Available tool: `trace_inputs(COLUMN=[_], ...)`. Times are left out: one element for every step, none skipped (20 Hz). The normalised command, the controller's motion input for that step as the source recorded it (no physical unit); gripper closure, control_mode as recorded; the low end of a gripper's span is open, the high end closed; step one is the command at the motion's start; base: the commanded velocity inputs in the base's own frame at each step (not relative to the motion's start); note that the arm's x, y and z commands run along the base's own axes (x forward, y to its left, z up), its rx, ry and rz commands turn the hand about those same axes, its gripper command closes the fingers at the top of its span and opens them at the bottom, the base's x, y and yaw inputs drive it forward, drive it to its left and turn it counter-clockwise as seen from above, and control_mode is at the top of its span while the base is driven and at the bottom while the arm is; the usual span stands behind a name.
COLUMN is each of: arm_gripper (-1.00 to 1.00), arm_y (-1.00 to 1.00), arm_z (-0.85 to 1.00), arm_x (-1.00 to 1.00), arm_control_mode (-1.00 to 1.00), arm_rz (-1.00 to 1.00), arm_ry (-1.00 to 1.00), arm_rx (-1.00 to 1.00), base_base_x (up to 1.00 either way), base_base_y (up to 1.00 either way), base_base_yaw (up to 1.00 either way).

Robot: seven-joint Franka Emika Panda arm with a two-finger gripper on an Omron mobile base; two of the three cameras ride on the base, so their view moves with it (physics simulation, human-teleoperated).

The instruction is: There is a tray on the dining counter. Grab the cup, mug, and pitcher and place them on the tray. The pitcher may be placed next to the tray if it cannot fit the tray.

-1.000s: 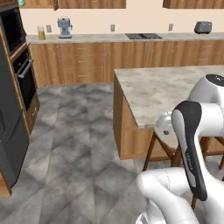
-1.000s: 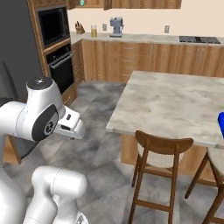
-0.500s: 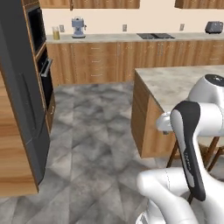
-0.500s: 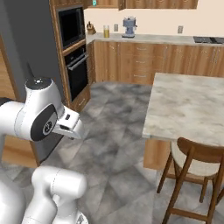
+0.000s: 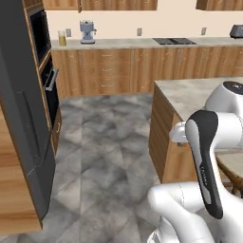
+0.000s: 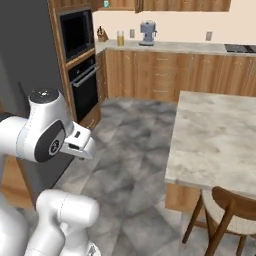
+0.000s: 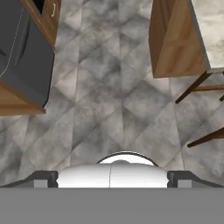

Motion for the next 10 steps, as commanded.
trace_inputs(arm_gripper=[-1.00, -1.00, -1.00, -1.00, -1.00, -1.00, -1.00, -1.00, -1.00, -1.00], arm_y=[0.00, 0.00, 0.00, 0.00, 0.00, 0.00, 0.00, 0.00, 0.00, 0.00], arm_z=[0.00, 0.00, 0.00, 0.00, 0.00, 0.00, 0.00, 0.00, 0.00, 0.00], arm_x=[0.00, 0.00, 0.00, 0.00, 0.00, 0.00, 0.00, 0.00, 0.00, 0.00], arm_control_mode=[1.00, 1.00, 1.00, 1.00, 1.00, 1.00, 1.00, 1.00, 1.00, 1.00], arm_rz=[0.00, 0.00, 0.00, 0.00, 0.00, 0.00, 0.00, 0.00, 0.00, 0.00], arm_ry=[0.00, 0.00, 0.00, 0.00, 0.00, 0.00, 0.00, 0.00, 0.00, 0.00], arm_rx=[0.00, 0.00, 0.00, 0.00, 0.00, 0.00, 0.00, 0.00, 0.00, 0.00], base_base_x=[0.84, 0.89, 0.90, 0.89, 0.89, 0.92, 0.90, 0.88, 0.86, 0.86], base_base_y=[0.27, 0.38, 0.38, 0.39, 0.40, 0.40, 0.44, 0.44, 0.43, 0.43], base_base_yaw=[0.00, 0.00, 0.00, 0.00, 0.00, 0.00, 0.00, 0.00, 0.00, 0.00])
